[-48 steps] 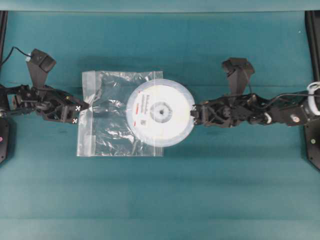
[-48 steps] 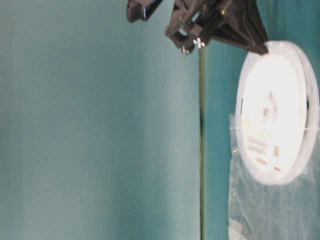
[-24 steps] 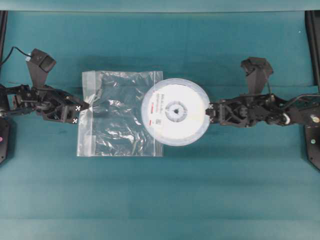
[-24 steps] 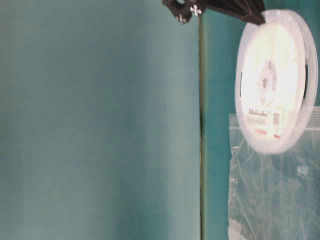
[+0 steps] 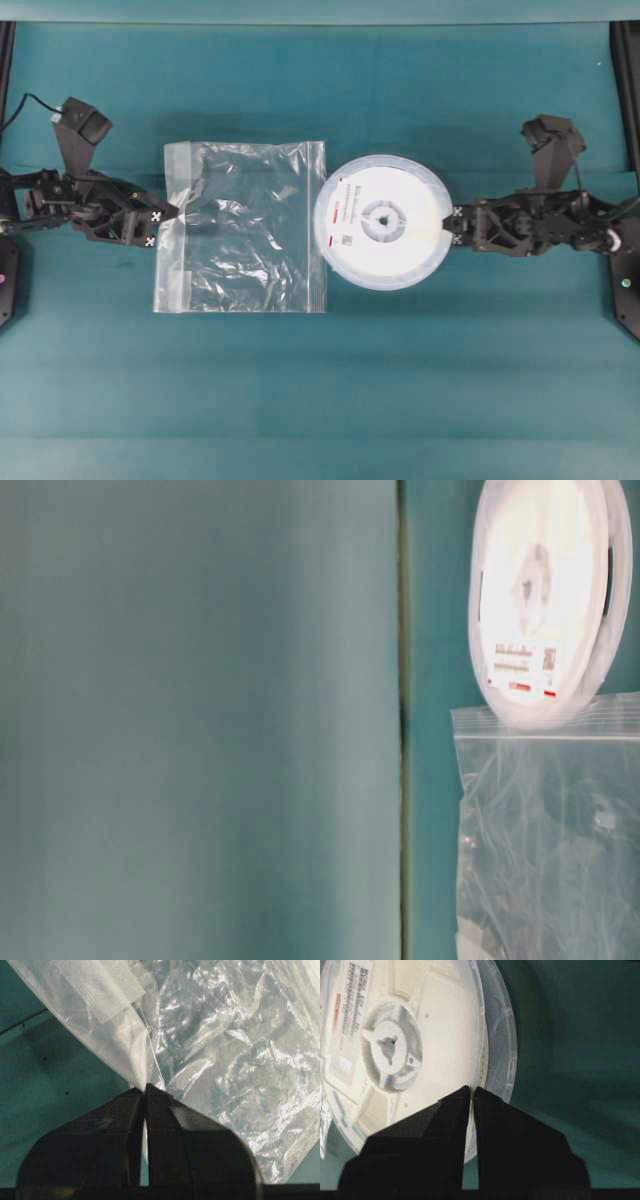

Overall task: Take out the reel from the clear zip bag.
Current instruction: 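Pull the reel rightward out of the bag while left gripper holds bag, then set the reel down on the table right of the bag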

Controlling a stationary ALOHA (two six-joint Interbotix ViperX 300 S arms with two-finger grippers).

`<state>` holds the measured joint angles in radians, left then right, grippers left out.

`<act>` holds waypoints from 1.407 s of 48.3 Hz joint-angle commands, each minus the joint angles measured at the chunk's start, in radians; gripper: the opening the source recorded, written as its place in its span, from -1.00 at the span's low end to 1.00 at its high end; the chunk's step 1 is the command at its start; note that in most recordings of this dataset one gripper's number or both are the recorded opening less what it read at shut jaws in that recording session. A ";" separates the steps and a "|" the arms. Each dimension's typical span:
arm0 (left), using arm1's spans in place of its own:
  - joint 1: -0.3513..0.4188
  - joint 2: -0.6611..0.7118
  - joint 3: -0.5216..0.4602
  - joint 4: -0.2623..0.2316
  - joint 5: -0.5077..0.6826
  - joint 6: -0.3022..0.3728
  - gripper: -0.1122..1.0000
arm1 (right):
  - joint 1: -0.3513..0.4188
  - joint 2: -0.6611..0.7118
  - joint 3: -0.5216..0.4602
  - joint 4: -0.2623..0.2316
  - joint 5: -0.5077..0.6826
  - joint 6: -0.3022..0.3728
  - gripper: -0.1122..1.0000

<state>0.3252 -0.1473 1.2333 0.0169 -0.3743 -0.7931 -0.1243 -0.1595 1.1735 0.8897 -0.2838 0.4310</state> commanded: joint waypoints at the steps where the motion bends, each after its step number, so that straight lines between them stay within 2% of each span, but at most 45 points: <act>1: 0.000 -0.006 -0.012 0.003 -0.003 0.002 -0.79 | -0.002 -0.034 0.014 0.006 -0.006 0.006 -0.69; 22: 0.000 -0.006 -0.015 0.003 -0.003 0.002 -0.79 | -0.002 -0.114 0.083 0.011 0.009 0.006 -0.69; 43: -0.002 -0.006 -0.018 0.003 -0.003 0.002 -0.79 | -0.002 -0.107 0.078 0.011 0.026 0.005 -0.69; 58: 0.000 -0.006 -0.020 0.003 -0.002 0.002 -0.79 | -0.002 -0.114 0.063 0.011 -0.015 0.003 -0.68; 62: 0.000 -0.009 -0.018 0.003 -0.002 0.002 -0.79 | -0.002 -0.114 0.057 0.011 -0.023 0.008 -0.43; 68: 0.000 -0.012 -0.018 0.002 -0.002 0.002 -0.79 | -0.005 -0.114 0.051 0.014 -0.011 0.008 0.20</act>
<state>0.3252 -0.1488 1.2272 0.0169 -0.3712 -0.7931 -0.1258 -0.2654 1.2410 0.8989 -0.2930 0.4326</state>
